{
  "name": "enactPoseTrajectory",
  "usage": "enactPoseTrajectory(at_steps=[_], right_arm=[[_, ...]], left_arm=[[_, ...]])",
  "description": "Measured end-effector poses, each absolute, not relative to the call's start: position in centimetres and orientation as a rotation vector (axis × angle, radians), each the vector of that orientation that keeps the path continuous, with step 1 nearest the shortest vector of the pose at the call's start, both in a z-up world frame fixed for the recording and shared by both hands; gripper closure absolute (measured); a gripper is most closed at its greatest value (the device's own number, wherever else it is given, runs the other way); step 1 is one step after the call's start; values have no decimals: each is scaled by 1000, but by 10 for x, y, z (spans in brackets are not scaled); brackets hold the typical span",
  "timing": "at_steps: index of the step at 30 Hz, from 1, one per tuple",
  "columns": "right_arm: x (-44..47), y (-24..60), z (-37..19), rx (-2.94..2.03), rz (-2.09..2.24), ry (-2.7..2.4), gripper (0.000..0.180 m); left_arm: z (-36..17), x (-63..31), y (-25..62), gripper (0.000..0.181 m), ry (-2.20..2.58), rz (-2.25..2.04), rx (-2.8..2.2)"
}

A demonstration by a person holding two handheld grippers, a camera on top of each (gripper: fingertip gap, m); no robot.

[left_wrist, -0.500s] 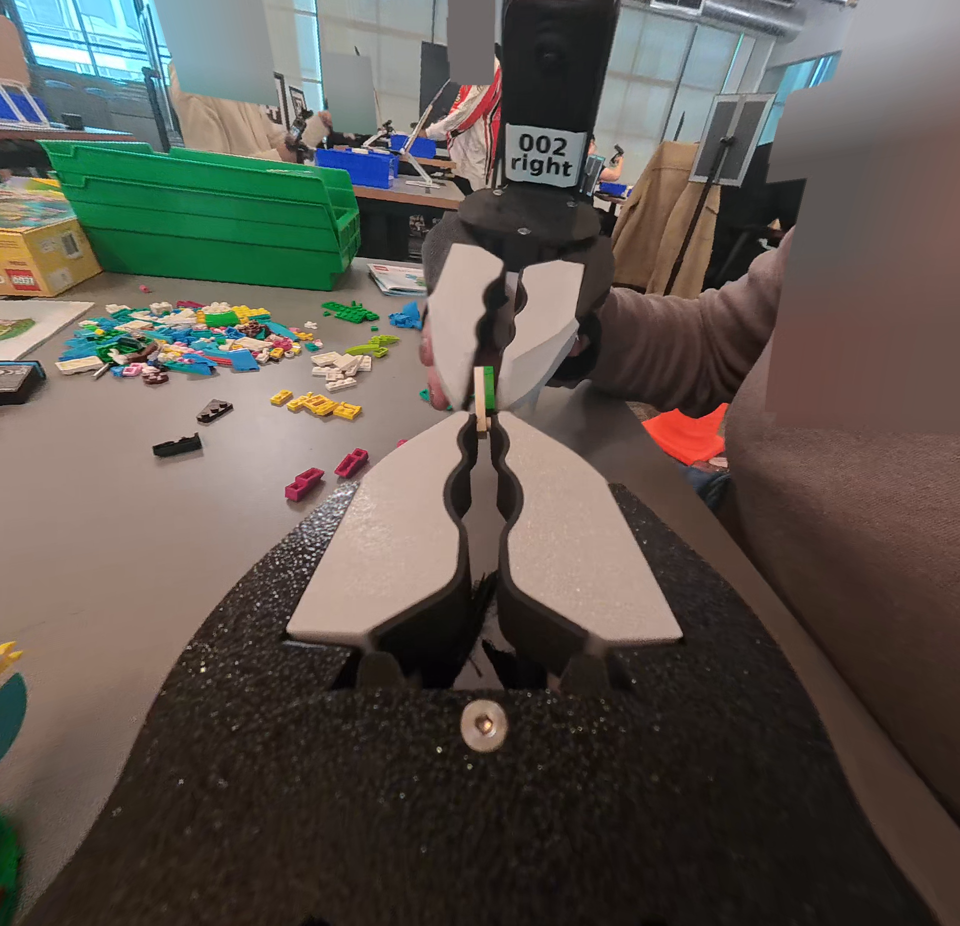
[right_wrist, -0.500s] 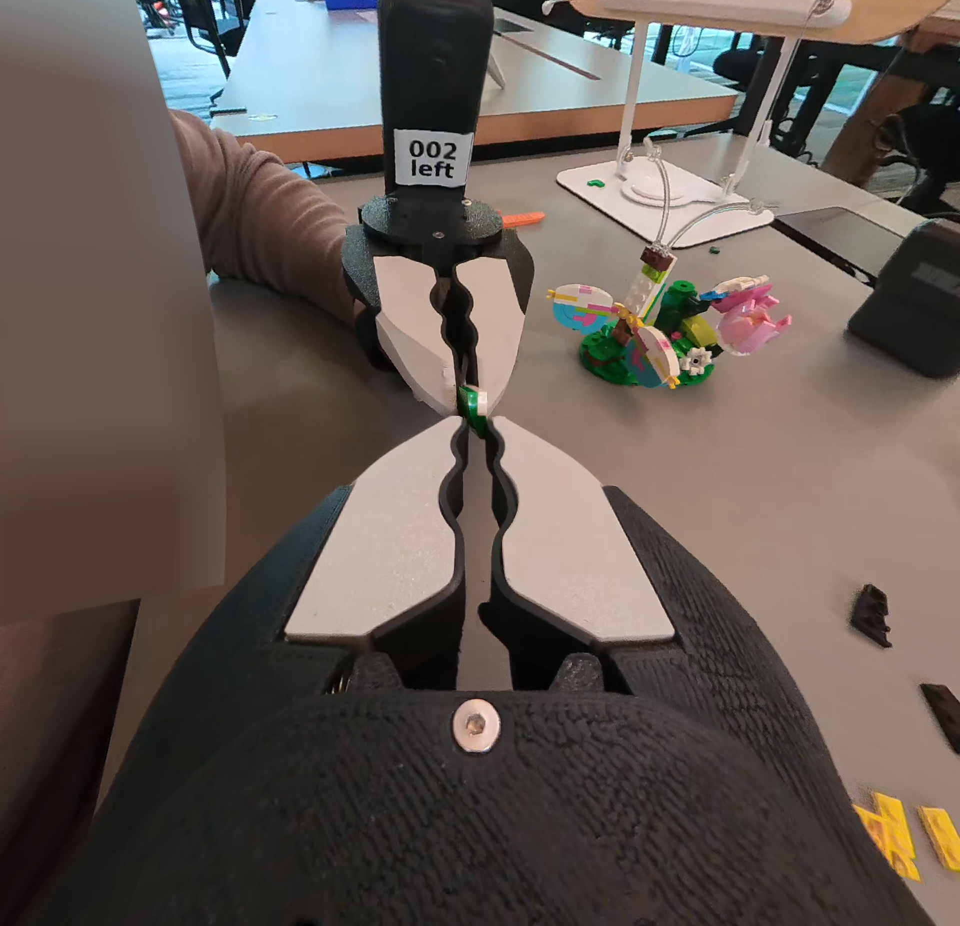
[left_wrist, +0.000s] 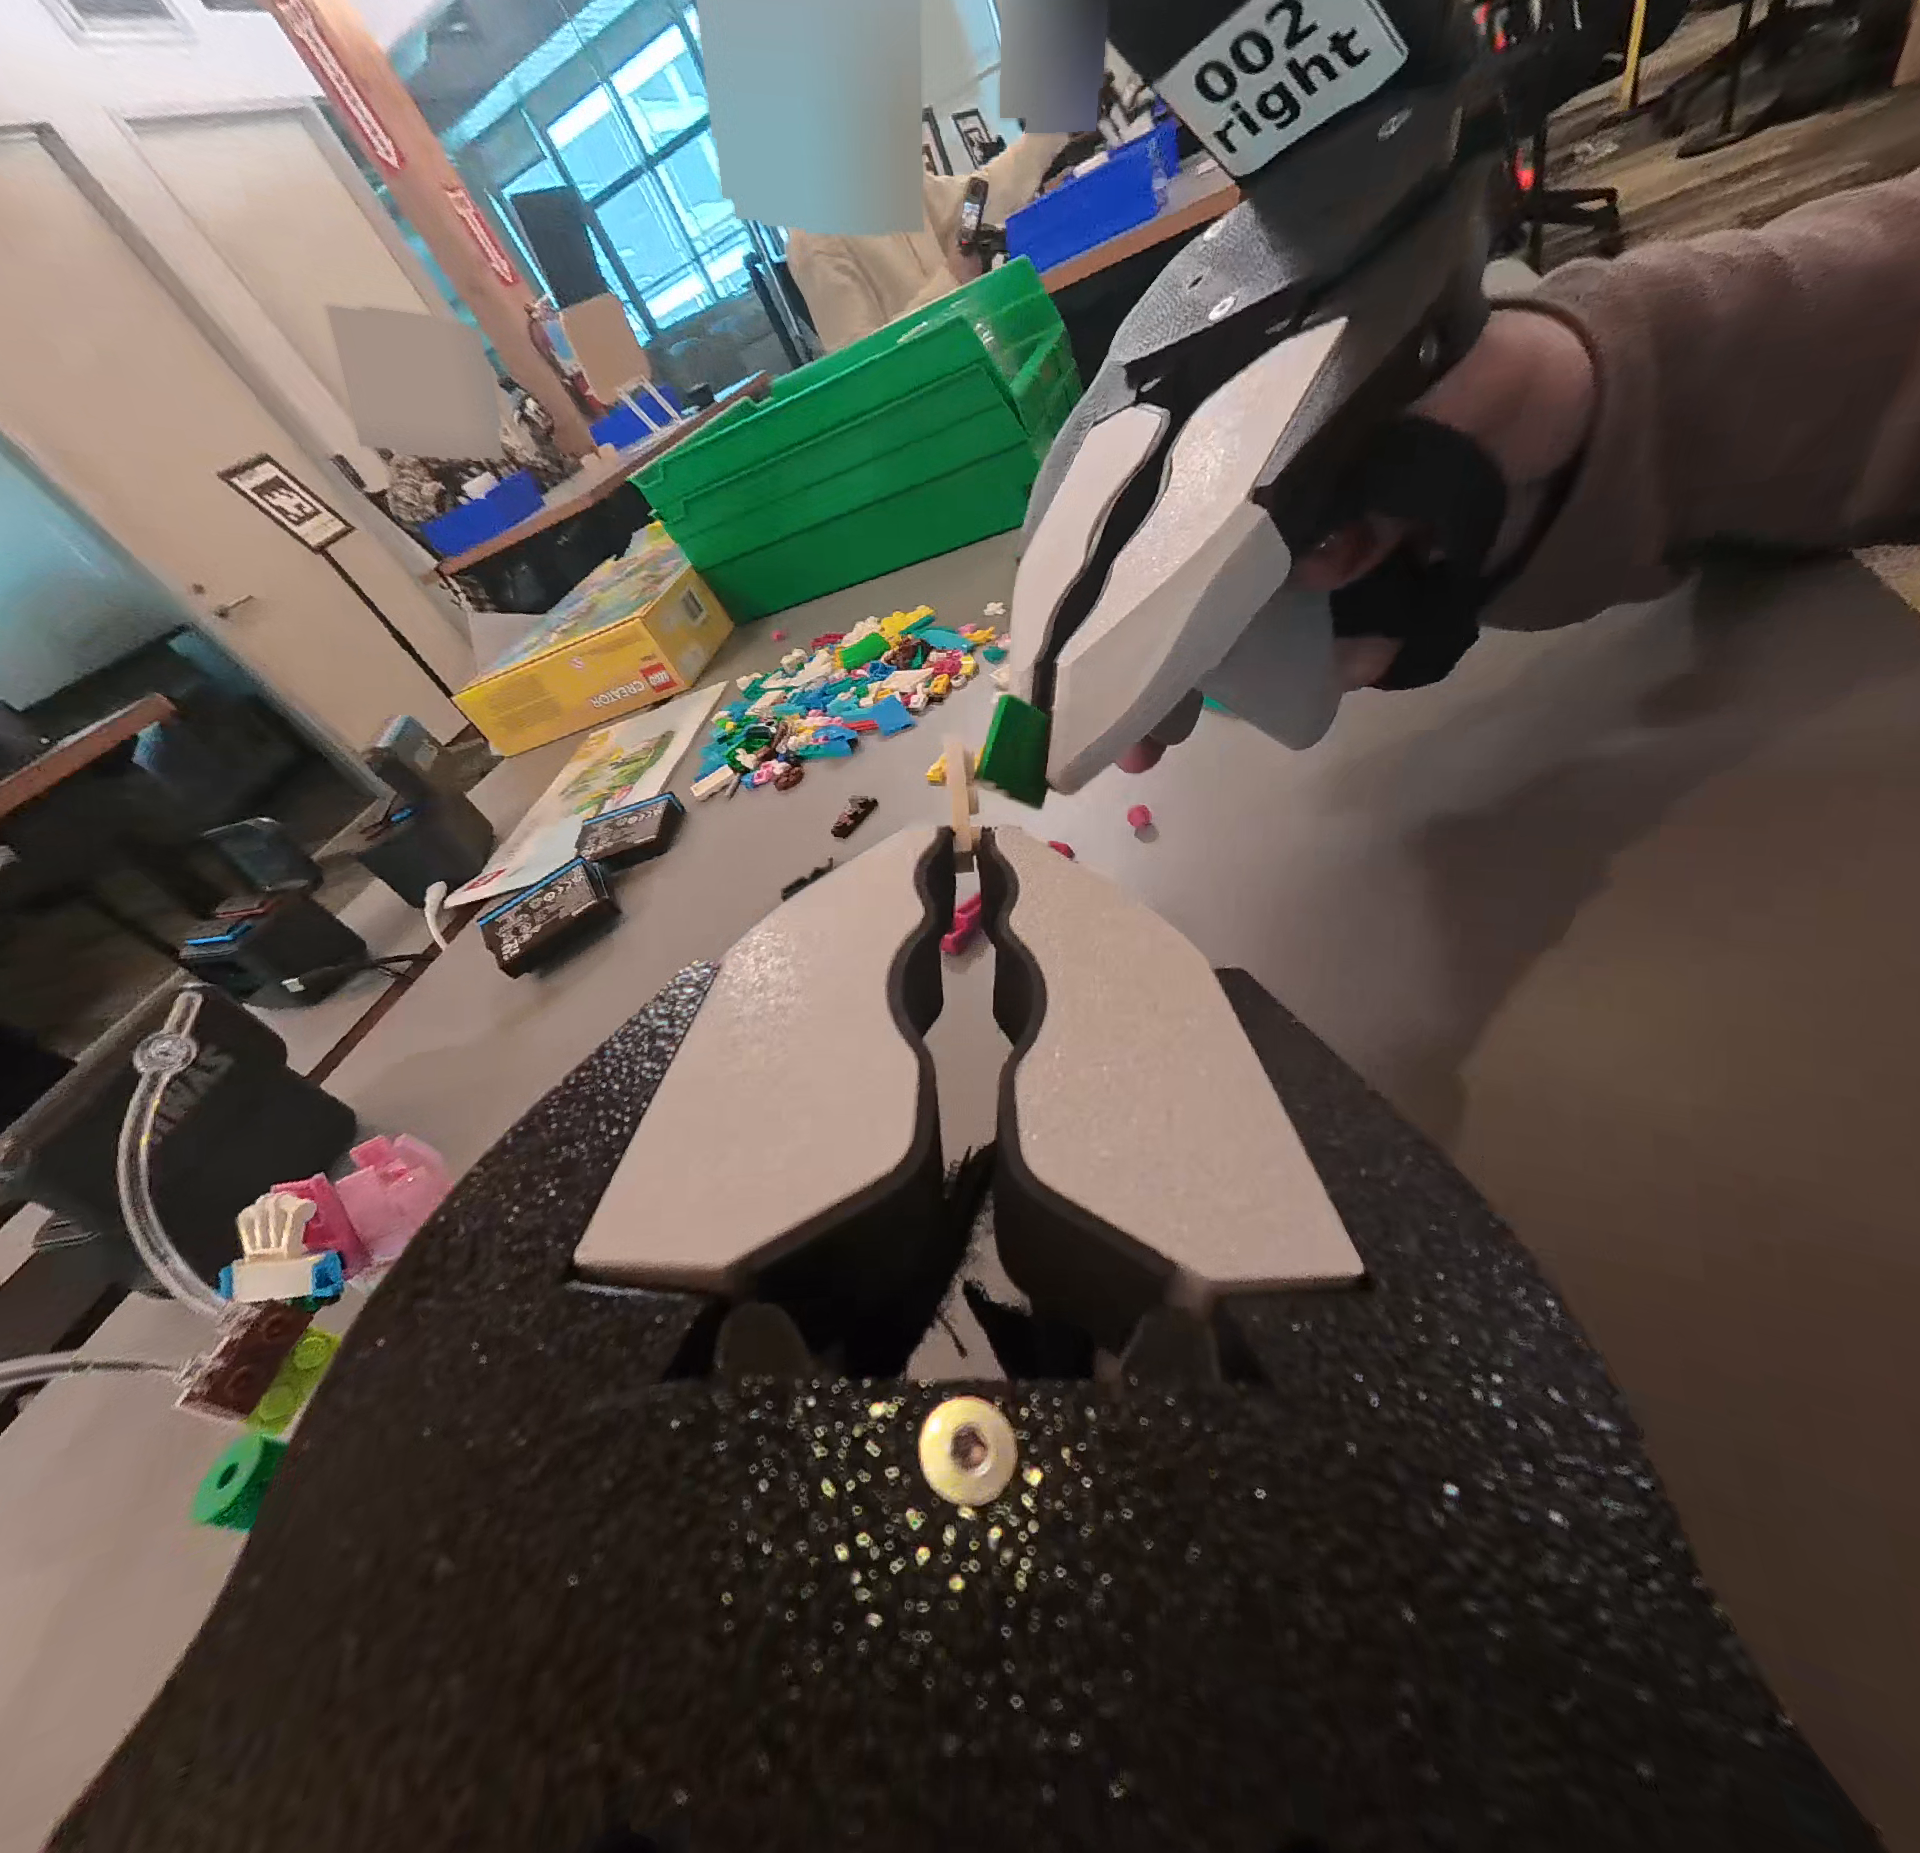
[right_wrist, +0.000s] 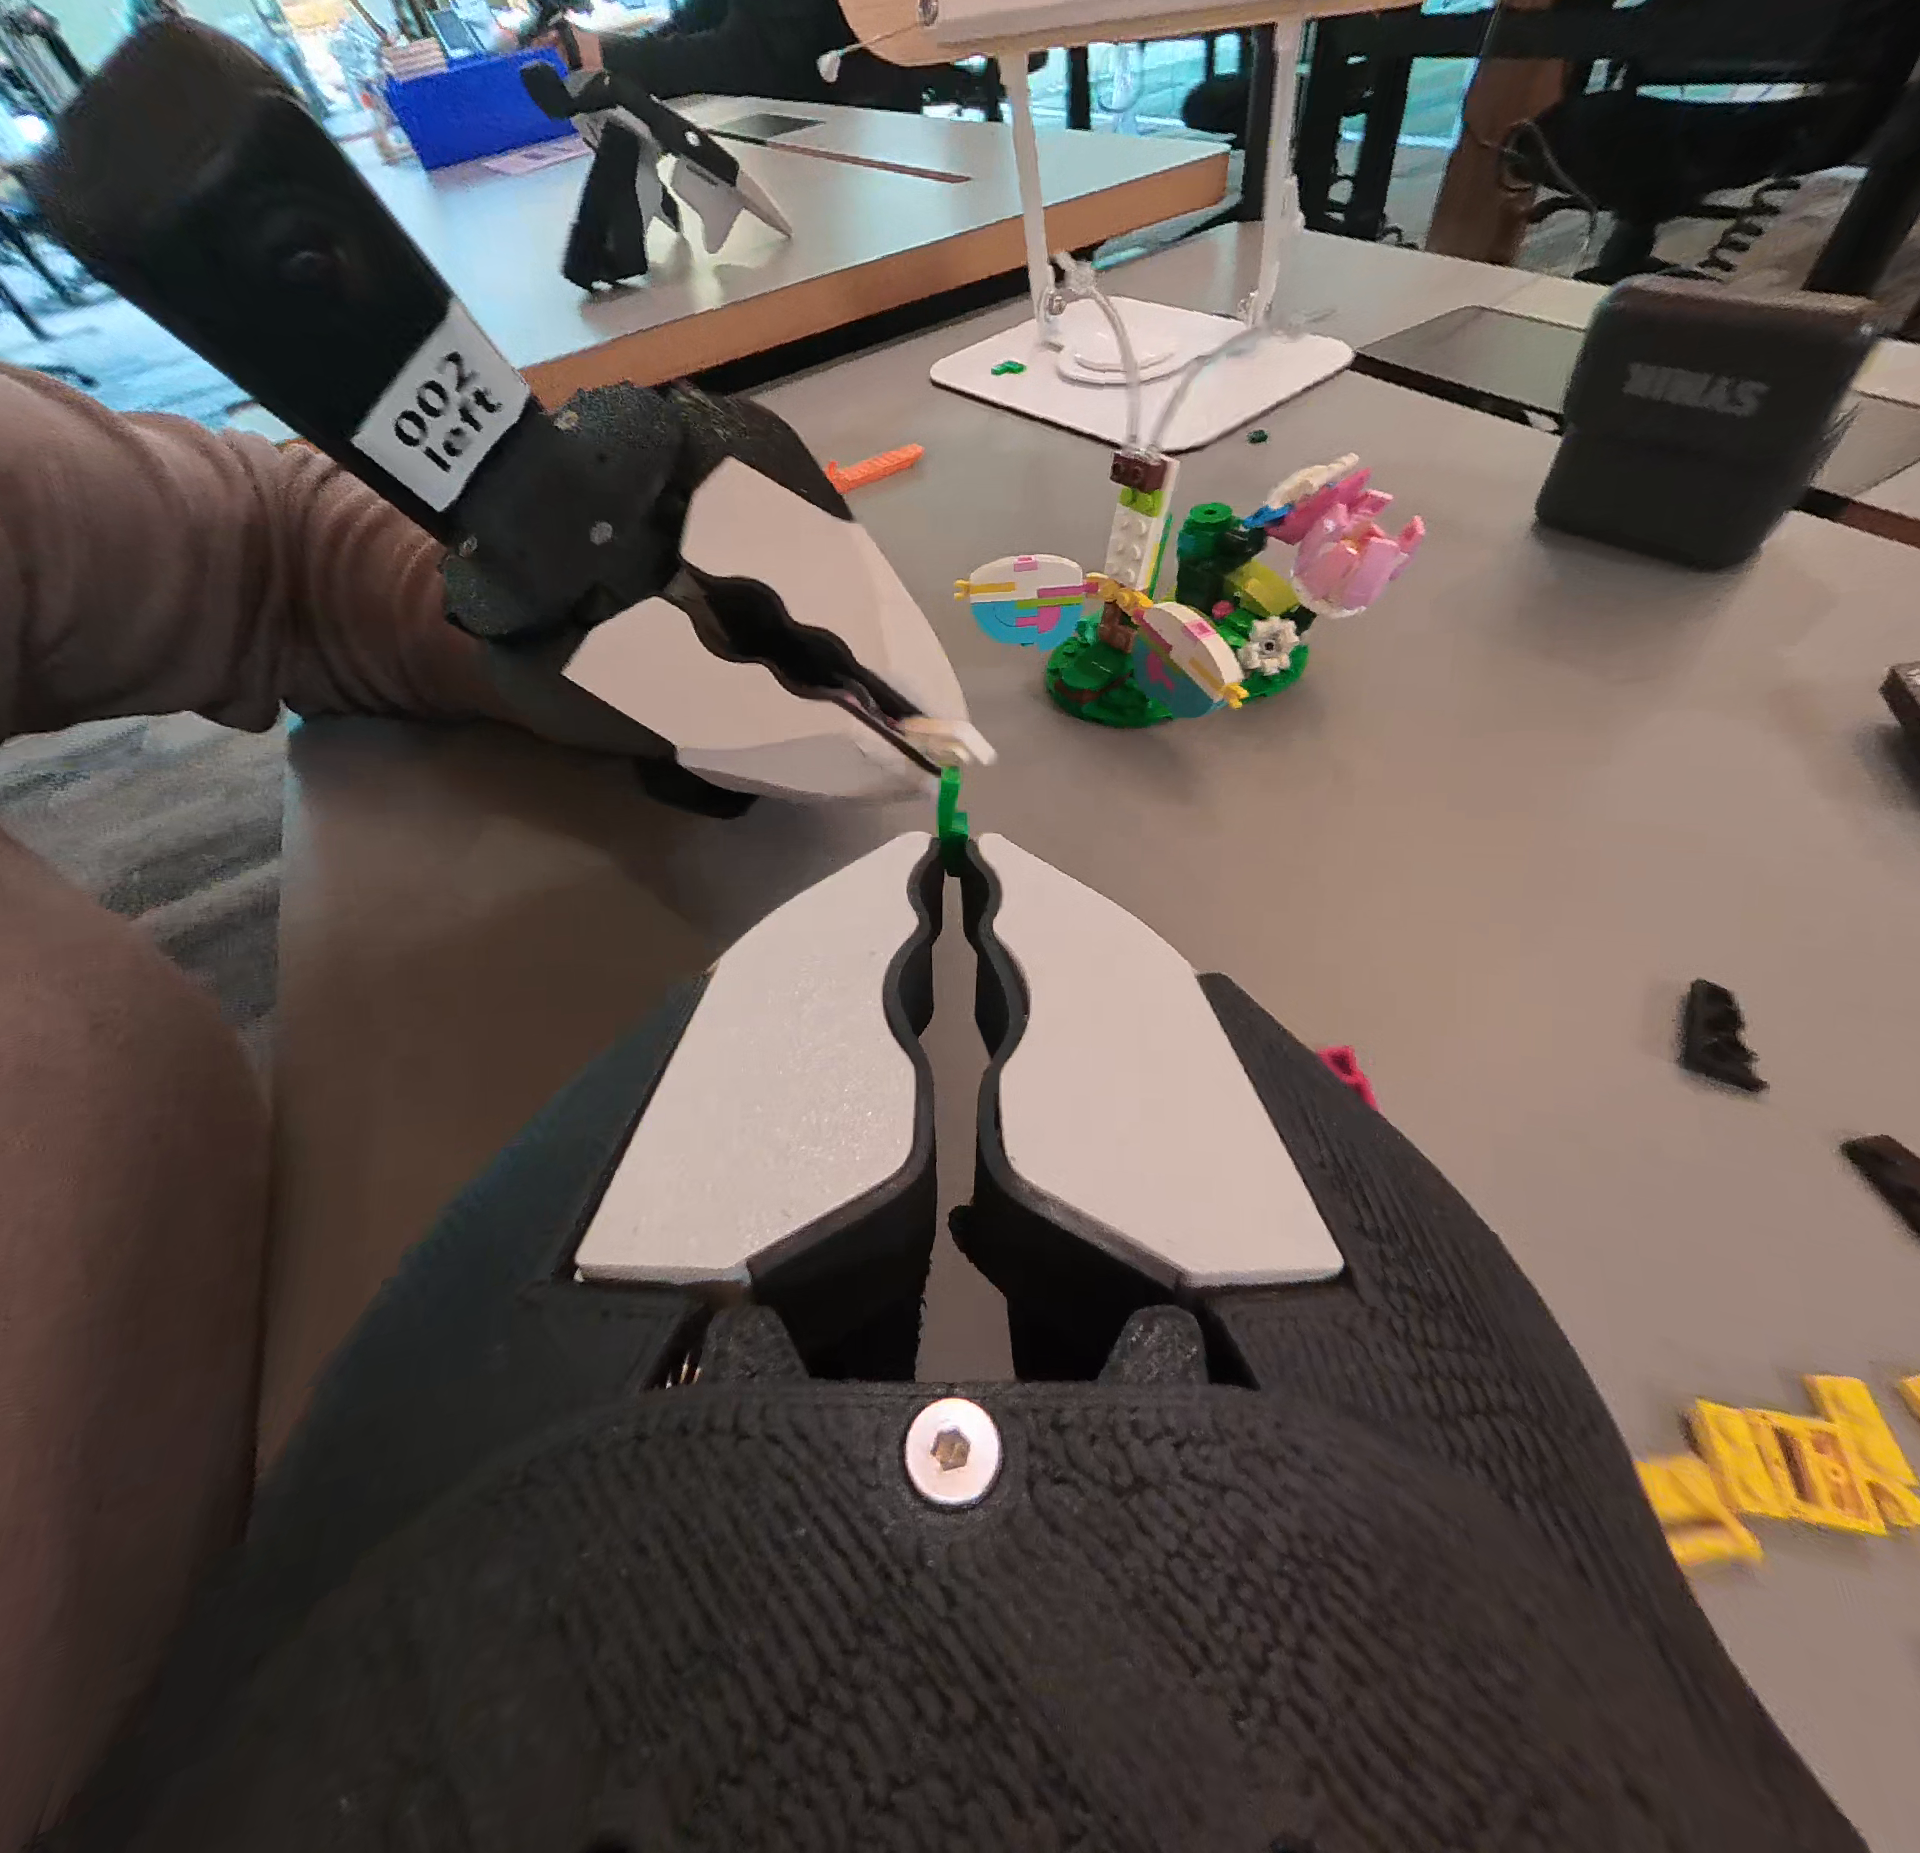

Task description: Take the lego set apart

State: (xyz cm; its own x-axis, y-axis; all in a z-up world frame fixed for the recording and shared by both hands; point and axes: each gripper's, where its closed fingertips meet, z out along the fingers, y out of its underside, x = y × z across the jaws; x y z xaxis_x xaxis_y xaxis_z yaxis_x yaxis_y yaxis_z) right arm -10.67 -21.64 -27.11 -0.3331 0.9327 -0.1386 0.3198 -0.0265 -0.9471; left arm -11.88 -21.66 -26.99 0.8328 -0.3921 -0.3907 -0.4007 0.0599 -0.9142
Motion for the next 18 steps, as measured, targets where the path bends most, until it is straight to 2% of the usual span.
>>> enactPoseTrajectory(at_steps=[6, 9, 18], right_arm=[[-70, -133, -258, -1328, 980, -1502, 179], [-42, -107, -255, -1362, 936, -1471, 179], [-76, -158, -329, -1278, 703, -1873, 178]], left_arm=[[-270, -125, -216, 177, 627, 17, -1520], [-273, -125, -214, 177, 613, 4, -1517], [-280, -123, -213, 177, 643, 2, -1516]])
